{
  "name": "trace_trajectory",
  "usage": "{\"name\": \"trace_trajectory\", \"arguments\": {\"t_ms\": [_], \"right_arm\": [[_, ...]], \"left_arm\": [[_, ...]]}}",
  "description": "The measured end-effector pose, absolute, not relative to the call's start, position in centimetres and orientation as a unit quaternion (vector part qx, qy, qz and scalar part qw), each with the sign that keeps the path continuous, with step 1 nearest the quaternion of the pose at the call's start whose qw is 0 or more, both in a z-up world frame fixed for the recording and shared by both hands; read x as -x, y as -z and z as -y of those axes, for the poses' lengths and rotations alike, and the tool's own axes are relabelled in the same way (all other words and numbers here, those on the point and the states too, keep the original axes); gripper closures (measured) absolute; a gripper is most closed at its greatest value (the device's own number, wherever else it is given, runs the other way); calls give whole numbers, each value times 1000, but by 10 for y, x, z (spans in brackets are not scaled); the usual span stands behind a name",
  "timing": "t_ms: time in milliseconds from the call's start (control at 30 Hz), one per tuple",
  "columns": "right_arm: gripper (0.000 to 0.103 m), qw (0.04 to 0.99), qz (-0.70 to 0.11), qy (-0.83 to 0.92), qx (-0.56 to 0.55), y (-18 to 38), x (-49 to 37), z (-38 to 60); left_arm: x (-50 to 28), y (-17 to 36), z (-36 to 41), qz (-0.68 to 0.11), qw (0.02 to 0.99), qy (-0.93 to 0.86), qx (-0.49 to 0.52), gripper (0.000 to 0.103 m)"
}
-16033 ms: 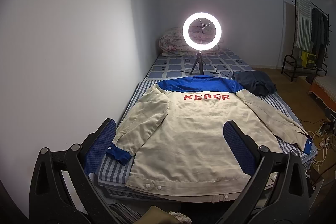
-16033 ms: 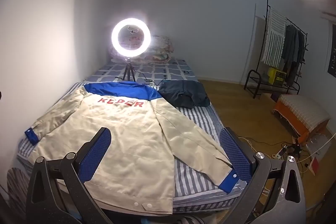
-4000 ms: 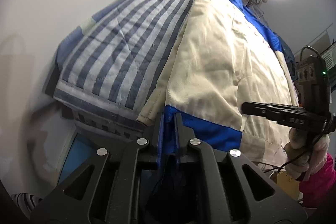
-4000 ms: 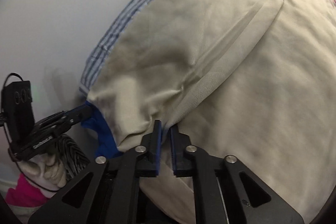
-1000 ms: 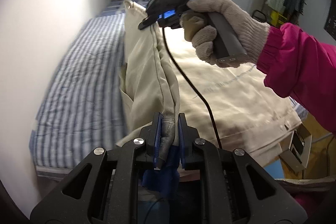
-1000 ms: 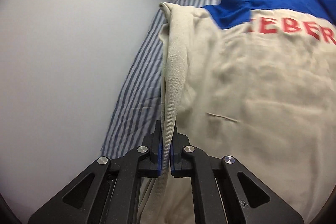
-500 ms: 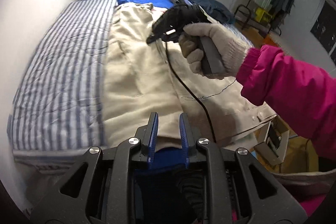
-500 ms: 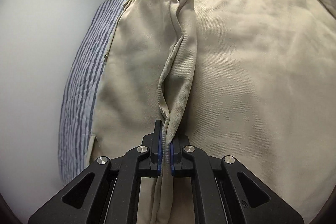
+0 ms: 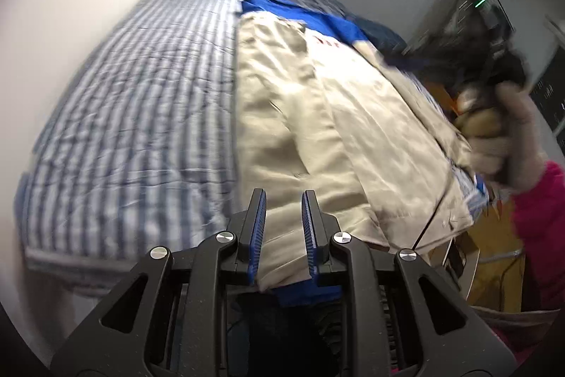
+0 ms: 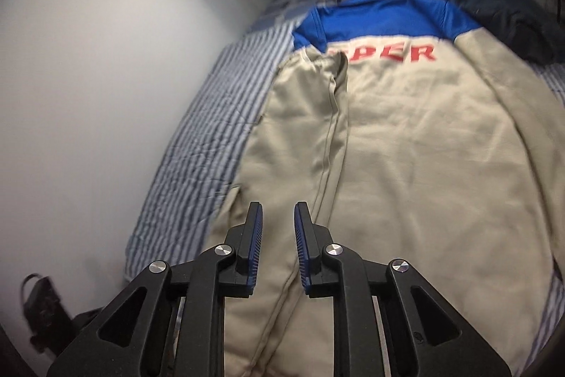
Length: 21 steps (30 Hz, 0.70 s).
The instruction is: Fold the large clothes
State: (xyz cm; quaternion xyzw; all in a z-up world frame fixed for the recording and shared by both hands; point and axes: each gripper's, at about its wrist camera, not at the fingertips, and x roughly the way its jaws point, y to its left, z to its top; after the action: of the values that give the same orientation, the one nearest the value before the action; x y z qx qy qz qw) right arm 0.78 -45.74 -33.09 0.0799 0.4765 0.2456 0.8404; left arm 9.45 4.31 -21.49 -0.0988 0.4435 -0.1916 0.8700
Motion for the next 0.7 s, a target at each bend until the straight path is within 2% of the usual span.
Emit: {"name": "trace_trajectory", "arguments": {"t_ms": [200, 300, 333, 400, 433, 567, 700], "right_arm": [[84, 858, -447, -242, -79, 293, 42, 466], [81, 862, -441, -239, -70, 293, 66, 465], [77, 862, -442, -238, -68, 293, 74, 466], [50, 863, -447, -229, -60, 300, 92, 465], [47, 862, -450, -227, -55, 304, 99, 464], [47, 834, -503, -224, -41, 348, 111, 453], [47, 782, -579, -224, -60, 409, 108, 441]], "left_arm": [[-87, 265, -14, -520, 812, 254, 71, 84], [-64, 265, -12, -527, 803, 277, 38, 84], [-60, 257, -21, -523, 804, 279, 50, 84], [-60, 242, -39, -504, 820, 263, 64, 84], [-64, 234, -54, -494, 828, 252, 82, 84], [-86, 226, -86, -488, 837, 217, 121, 84], [-97, 235, -87, -502, 825, 219, 136, 84]]}}
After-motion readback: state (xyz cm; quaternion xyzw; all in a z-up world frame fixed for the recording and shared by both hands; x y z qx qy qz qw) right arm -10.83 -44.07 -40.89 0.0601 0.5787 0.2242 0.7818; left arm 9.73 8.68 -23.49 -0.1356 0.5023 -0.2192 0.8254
